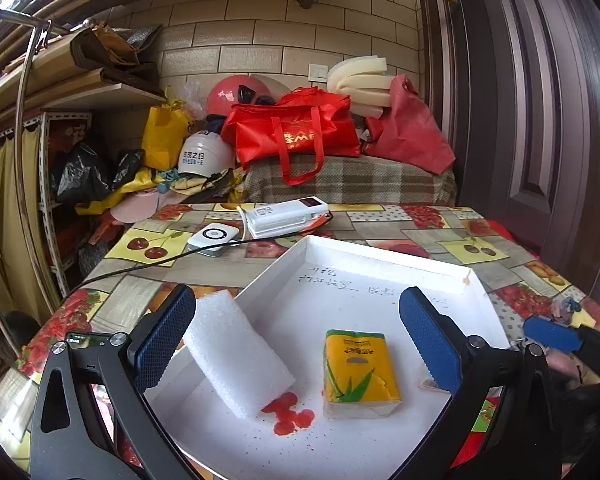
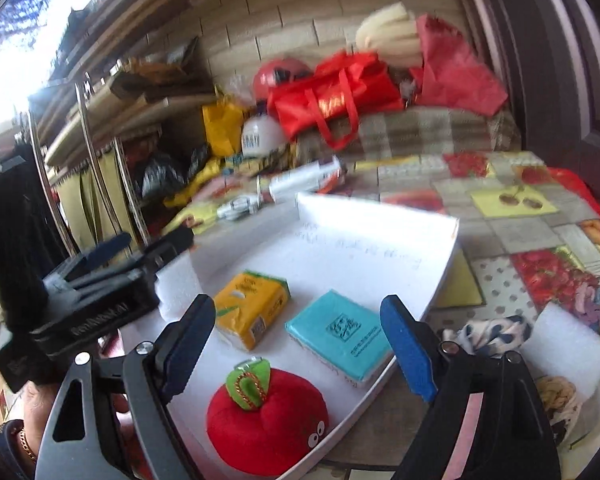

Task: Organize soft objects
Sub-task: 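Place the juice box in the white box with left tool while right places red ball, then grasp the white glove with the right tool while the left tool grasps the pink fluffy ball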

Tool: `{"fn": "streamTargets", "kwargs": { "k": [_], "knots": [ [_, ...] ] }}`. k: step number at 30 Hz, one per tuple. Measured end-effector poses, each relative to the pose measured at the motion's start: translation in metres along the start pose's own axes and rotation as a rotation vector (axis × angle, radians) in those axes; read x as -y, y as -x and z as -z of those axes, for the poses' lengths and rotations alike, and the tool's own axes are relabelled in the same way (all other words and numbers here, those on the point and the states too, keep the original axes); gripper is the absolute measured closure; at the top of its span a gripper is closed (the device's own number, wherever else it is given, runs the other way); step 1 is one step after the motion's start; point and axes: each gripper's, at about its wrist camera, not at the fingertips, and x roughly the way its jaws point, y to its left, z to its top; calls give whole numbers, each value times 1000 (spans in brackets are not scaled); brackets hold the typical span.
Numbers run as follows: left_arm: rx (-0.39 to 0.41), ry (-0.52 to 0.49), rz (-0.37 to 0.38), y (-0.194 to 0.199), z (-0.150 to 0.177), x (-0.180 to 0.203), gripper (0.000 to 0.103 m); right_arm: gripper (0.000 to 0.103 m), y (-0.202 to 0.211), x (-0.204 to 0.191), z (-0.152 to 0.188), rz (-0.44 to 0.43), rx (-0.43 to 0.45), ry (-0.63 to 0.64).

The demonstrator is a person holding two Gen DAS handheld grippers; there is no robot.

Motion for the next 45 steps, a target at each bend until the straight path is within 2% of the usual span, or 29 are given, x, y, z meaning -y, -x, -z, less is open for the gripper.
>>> {"fn": "streamTargets", "kwargs": {
  "k": [1, 6, 10, 12, 15, 17, 19, 20, 22, 24, 27, 30, 32, 34, 36, 38, 40, 41, 43, 44, 45],
  "knots": [
    [0, 3, 7, 1, 0, 0, 0, 18, 11, -1, 1, 0, 57, 5],
    [-20, 28, 67, 3, 2, -1, 0, 18, 41, -14, -1, 99, 221, 127],
    [-34, 73, 113, 5, 3, 0, 0, 18, 57, -11, -1, 163, 285, 135],
    [-17, 135, 175, 12, 4, -4, 0, 18, 63, -3, -2, 180, 295, 128],
    [-35, 179, 236, 14, 2, -1, 0, 18, 79, 22, -4, 224, 321, 93],
    [-44, 155, 252, 16, 3, 8, 0, 18, 94, 46, -4, 239, 345, 62],
    [-51, 125, 308, 18, 4, 20, 0, 18, 108, 68, -2, 268, 347, 45],
    [-51, 106, 336, 20, 5, 27, 0, 16, 115, 82, -2, 289, 339, 26],
    [-50, 55, 379, 24, 7, 44, 0, 3, 129, 110, -3, 314, 323, -38],
    [-55, -7, 410, 29, 8, 63, 0, 0, 139, 129, -2, 323, 317, -87],
    [-57, -84, 469, 40, 12, 88, 0, 0, 144, 145, 2, 310, 214, -64],
    [-92, -156, 545, 49, 17, 115, 0, 0, 141, 138, 10, 182, 64, 25],
    [-98, -198, 549, 55, 21, 131, 0, 0, 140, 126, 20, 109, -27, 84],
    [-119, -210, 559, 56, 24, 142, 0, 0, 133, 114, 32, 74, -129, 133],
    [-153, -217, 566, 54, 26, 152, 0, 0, 122, 105, 42, 71, -211, 183],
    [-185, -238, 548, 50, 28, 162, 0, 0, 100, 94, 51, 104, -316, 251],
    [-216, -256, 521, 43, 29, 169, 0, 1, 88, 90, 58, 125, -372, 269],
    [-233, -264, 508, 40, 31, 173, 0, 10, 80, 89, 58, 122, -404, 262],
    [-265, -266, 499, 33, 34, 178, 0, 39, 80, 93, 59, 113, -421, 243],
    [-285, -263, 504, 30, 35, 182, 0, 45, 78, 95, 60, 103, -434, 233],
    [-297, -264, 506, 27, 36, 185, 0, 47, 84, 97, 61, 99, -429, 228]
  ]
}}
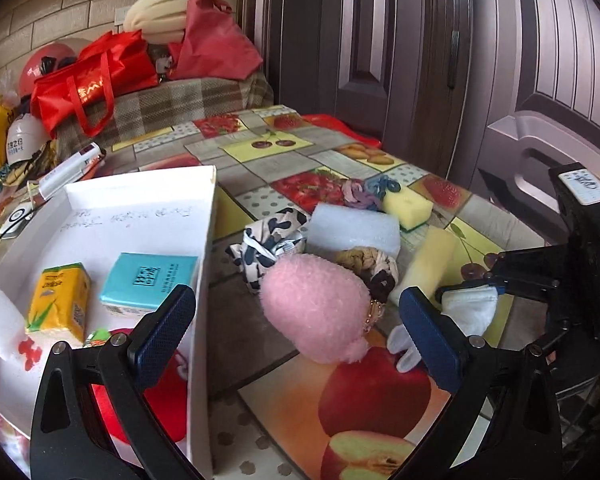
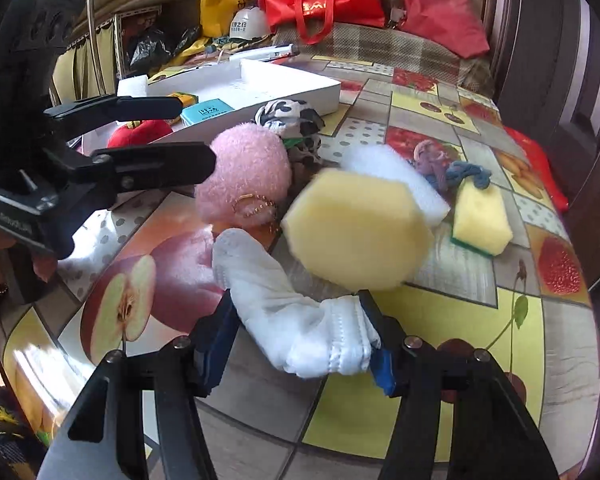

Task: Organize soft objects
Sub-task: 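Grasp the white glove with the right tool while the left tool grasps the pink fluffy ball, then carry the glove with the right tool while the left tool carries the pink ball toward the box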

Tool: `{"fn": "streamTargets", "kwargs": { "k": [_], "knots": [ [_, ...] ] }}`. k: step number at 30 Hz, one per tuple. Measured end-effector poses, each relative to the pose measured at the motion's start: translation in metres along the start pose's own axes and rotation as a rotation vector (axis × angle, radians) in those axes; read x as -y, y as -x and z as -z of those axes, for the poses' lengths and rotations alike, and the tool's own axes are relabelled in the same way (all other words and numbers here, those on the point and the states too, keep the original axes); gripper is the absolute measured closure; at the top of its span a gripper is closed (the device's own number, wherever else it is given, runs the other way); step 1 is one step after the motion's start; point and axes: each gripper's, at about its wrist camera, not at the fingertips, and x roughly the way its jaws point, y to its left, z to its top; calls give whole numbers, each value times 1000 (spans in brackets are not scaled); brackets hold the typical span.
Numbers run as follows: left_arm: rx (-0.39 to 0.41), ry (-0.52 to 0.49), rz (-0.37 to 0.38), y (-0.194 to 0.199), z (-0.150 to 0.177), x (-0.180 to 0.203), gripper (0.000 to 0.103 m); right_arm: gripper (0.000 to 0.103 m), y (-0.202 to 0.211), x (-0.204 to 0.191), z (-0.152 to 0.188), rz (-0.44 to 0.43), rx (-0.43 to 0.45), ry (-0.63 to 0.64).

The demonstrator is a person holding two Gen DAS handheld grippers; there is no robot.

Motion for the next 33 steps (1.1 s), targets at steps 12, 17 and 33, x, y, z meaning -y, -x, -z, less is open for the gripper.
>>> {"fn": "streamTargets", "kwargs": {
  "k": [12, 17, 33],
  "knots": [
    [-147, -79, -69, -49, -10, 33, 2, 52, 32, 84, 16, -46, 198, -391],
    [-231, -92, -79, -66, -5, 34, 36, 52, 40, 83, 18, -118, 259, -403],
    [67, -35, -51, -6, -11, 24, 35, 51, 61, 71, 1, -67, 496, -409]
  ]
}}
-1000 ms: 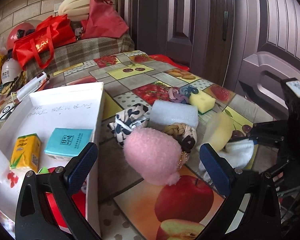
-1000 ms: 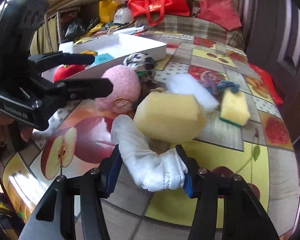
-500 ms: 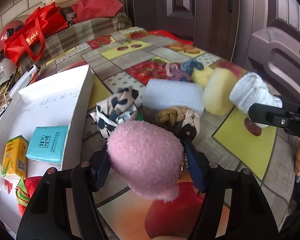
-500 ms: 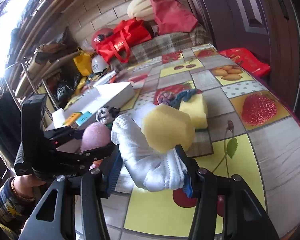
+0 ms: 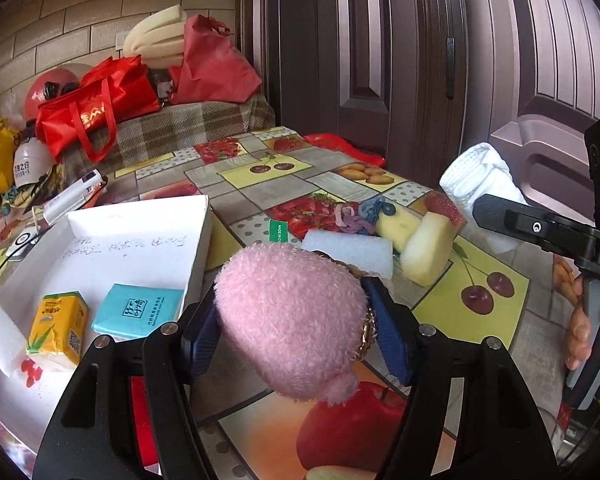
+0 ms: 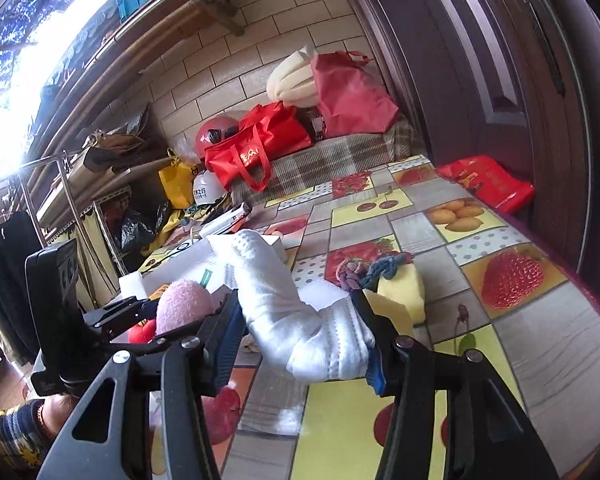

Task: Organize soft objects
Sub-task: 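Carry the glove with the right tool while the left tool carries the pink ball toward the box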

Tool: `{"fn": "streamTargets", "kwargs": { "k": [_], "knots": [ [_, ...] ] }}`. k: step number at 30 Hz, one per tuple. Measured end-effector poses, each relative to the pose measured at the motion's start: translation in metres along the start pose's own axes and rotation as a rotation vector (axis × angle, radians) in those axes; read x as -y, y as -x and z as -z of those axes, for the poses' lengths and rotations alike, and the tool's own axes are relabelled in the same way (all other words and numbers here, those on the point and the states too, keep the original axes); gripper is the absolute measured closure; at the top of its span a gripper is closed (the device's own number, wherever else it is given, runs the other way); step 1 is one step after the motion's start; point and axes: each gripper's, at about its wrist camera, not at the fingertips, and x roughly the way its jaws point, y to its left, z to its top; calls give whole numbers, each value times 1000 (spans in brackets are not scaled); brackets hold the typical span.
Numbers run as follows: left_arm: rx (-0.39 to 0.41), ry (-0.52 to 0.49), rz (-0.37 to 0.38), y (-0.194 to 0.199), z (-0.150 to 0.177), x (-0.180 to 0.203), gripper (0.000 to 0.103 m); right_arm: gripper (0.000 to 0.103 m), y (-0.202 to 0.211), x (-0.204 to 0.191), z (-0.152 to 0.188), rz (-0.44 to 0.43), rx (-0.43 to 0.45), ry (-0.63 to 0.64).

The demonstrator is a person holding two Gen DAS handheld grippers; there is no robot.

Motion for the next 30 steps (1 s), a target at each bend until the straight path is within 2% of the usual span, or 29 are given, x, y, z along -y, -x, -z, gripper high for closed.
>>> {"fn": "streamTargets", "kwargs": {
  "k": [2, 5, 11, 16, 18, 20, 23, 26, 30],
  "knots": [
    [-20, 0, 10, -4, 0, 0, 35, 51, -5, 4, 0, -15, -9, -33],
    [-92, -17, 45, -17, 0, 3, 35, 51, -5, 8, 0, -13, -9, -63],
    [-113, -31, 74, -21, 2, 8, 32, 51, -1, 6, 1, -9, -10, -54],
    [-200, -18, 101, -34, 5, 8, 30, 51, 0, 3, 1, -5, -14, -60],
    [-272, 1, 115, -46, 9, 6, 30, 50, -2, 3, 1, -5, -19, -62],
    [-305, 19, 129, -51, 11, 3, 30, 50, -2, 3, 1, -4, -22, -63],
    [-288, 22, 129, -45, 13, 4, 31, 50, -2, 3, 1, -3, -22, -63],
    [-238, -5, 104, -32, 13, 9, 50, 50, -2, 3, 1, 0, -19, -62],
    [-156, -33, 82, -14, 11, 12, 51, 50, -1, 2, 1, 11, -9, -56]
  ]
}}
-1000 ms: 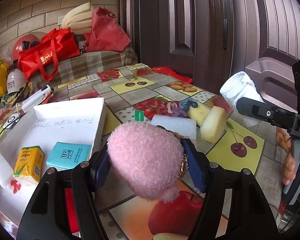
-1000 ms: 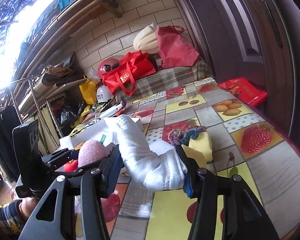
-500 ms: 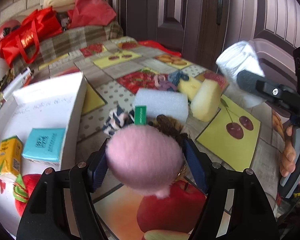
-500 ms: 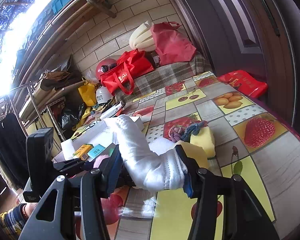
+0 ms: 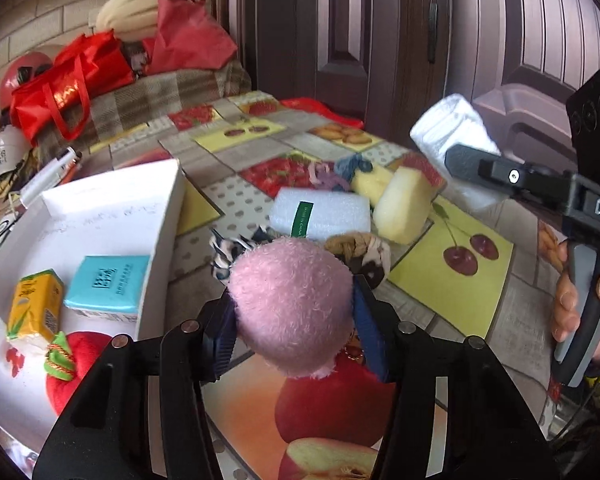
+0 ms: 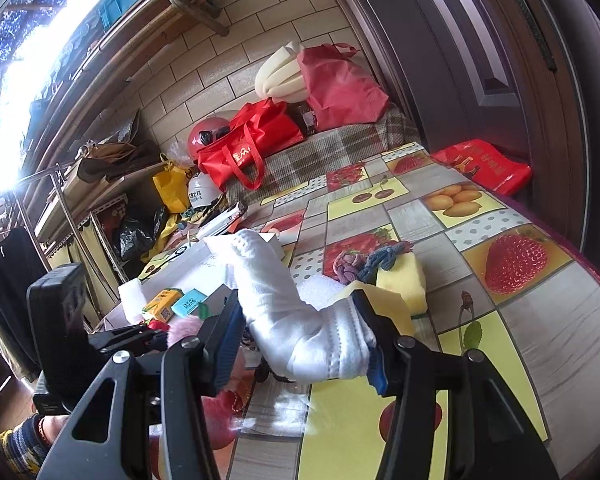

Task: Organize soft objects
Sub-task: 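Carry the glove with the right tool while the left tool carries the pink ball toward the box, then drop the glove into the box with the right tool while the left releases the pink ball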

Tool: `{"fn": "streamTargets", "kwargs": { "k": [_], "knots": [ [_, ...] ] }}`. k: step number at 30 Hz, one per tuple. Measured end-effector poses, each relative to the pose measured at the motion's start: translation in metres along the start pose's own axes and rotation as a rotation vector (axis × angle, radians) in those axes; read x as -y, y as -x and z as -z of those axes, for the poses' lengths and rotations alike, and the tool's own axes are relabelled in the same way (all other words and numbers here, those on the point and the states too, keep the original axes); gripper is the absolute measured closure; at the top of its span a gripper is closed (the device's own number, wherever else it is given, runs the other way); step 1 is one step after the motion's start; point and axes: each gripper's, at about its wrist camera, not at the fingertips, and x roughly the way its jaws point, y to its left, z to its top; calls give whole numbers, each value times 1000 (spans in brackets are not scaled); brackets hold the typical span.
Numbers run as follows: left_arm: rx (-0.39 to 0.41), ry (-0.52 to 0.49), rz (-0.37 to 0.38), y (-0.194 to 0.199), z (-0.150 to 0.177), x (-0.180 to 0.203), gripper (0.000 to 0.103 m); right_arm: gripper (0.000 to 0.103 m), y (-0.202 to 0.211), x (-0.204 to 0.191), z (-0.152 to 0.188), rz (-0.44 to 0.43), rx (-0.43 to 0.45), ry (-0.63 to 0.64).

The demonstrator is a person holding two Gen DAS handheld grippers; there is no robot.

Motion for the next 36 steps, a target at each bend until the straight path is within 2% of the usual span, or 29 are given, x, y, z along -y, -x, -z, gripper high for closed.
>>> {"fn": "streamTargets", "kwargs": {
  "k": [7, 13, 26, 36],
  "knots": [
    [131, 45, -6, 27, 2, -11, 51, 50, 6, -8, 0, 16, 64, 19],
    [198, 52, -50, 38, 3, -13, 51, 50, 2, -25, -2, 27, 107, 73],
    [273, 63, -146, 54, 10, -38, 51, 50, -17, -49, -1, 27, 97, 131],
    [321, 124, -272, 71, 22, -74, 51, 50, -49, -74, -2, 39, 66, 177]
  ]
}}
